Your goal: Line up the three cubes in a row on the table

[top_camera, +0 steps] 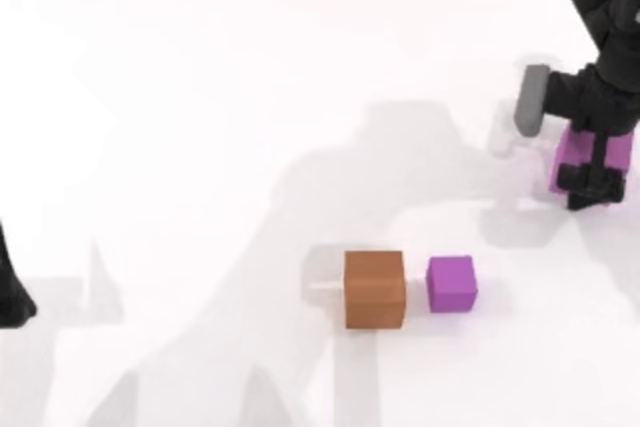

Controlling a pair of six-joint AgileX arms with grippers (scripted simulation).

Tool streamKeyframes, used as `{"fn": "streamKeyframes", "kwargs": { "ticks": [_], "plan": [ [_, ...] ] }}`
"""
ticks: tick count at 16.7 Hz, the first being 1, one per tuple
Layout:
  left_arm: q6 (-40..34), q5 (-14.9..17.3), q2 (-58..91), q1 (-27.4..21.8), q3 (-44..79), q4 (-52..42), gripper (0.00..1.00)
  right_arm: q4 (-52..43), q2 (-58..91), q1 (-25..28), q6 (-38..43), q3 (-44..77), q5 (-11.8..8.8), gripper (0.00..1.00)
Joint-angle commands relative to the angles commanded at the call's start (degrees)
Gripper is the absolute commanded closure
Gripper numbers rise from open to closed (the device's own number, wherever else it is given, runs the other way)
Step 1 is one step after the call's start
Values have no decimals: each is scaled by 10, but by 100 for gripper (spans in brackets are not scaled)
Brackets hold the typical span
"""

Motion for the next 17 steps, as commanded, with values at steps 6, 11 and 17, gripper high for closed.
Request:
{"fn": "streamKeyframes", "kwargs": {
  "ticks": [6, 11, 17],
  "plan": [
    [0, 0, 0, 0, 0, 0, 0, 0, 0, 0, 0, 0, 0, 30],
    [0, 0, 0, 0, 0, 0, 0, 0, 0, 0, 0, 0, 0, 68],
    [0, 0, 0, 0, 0, 0, 0, 0, 0, 0, 0, 0, 0, 100]
  ]
}}
